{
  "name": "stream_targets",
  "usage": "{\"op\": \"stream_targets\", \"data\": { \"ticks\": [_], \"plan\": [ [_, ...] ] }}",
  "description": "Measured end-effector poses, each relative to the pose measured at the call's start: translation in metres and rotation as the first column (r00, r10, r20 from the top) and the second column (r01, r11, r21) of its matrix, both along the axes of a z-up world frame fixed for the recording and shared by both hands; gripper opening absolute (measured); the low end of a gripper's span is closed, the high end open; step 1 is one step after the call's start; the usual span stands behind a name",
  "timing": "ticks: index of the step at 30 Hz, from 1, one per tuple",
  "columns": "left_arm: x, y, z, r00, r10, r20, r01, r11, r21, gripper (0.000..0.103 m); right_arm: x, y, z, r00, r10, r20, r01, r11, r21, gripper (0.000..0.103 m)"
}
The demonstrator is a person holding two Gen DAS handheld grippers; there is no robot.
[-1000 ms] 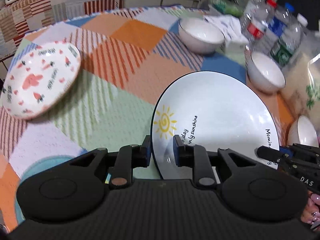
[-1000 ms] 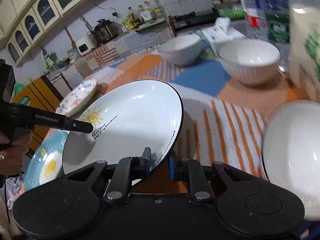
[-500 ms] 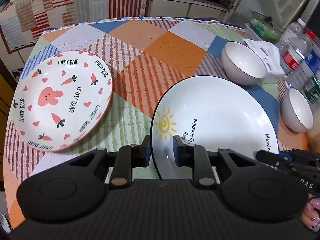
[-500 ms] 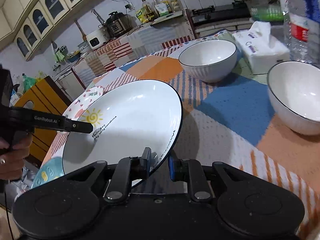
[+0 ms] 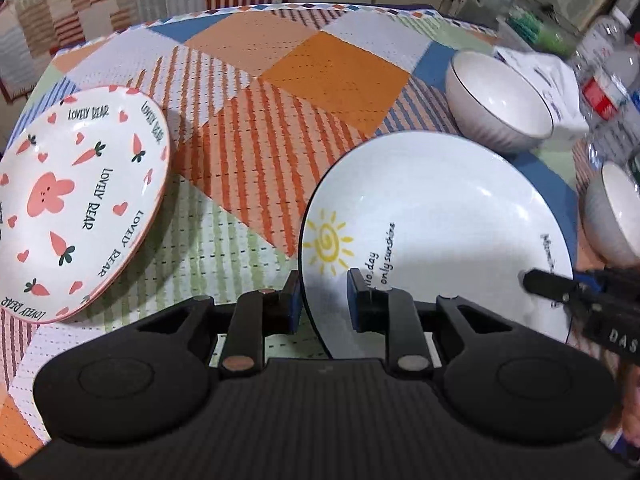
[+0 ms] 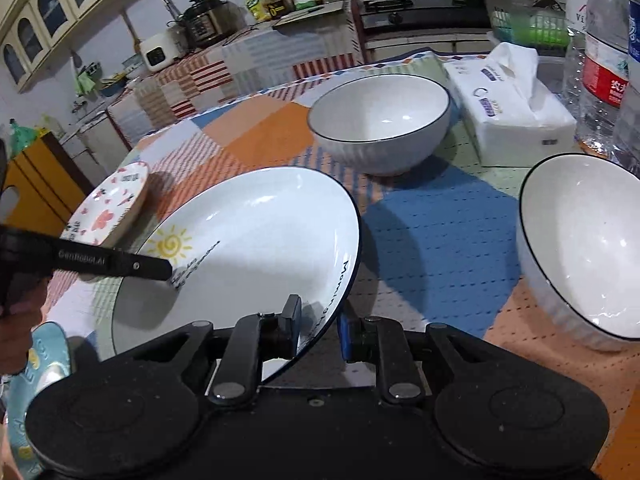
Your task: Organize plates and bowls
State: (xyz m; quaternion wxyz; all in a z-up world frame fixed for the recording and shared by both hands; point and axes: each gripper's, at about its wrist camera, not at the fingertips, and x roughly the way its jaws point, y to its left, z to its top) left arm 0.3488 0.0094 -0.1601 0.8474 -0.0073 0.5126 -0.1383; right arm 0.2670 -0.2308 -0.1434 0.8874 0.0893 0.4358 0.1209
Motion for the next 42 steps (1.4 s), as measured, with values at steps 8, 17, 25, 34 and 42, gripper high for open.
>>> {"op": "stream_targets", "data": {
  "ticks": [8, 17, 25, 34, 42],
  "plan": [
    [-0.001, -0.002, 0.002, 1.000, 0.003, -0.022, -0.003, 1.000, 0.014, 0.022, 0.002, 0.005, -0.005, 0.999, -0.027, -0.022, 0.025, 0.999, -0.048, 0.029],
    [-0.029, 0.003, 0.030, 0.997, -0.039, -0.063, 0.042, 0.999, 0.034, 0.029, -0.007, 0.026, 0.027, 0.998, -0.054, 0.024, 0.057, 0.979, -0.197, 0.047],
    [-0.069, 0.013, 0.089, 0.994, -0.112, -0.020, 0.113, 0.991, 0.077, 0.041, -0.030, 0.038, 0.083, 0.993, -0.020, 0.113, 0.038, 0.986, -0.165, 0.070],
    [-0.124, 0.037, 0.129, 0.993, -0.115, -0.026, 0.118, 0.985, 0.126, 0.061, -0.075, 0.071, 0.134, 0.977, 0.090, 0.192, -0.044, 0.971, -0.234, 0.088],
    [-0.167, 0.071, 0.151, 0.992, -0.114, -0.043, 0.119, 0.985, 0.128, 0.072, -0.128, 0.112, 0.176, 0.941, 0.250, 0.229, -0.166, 0.929, -0.329, 0.092]
  ]
}}
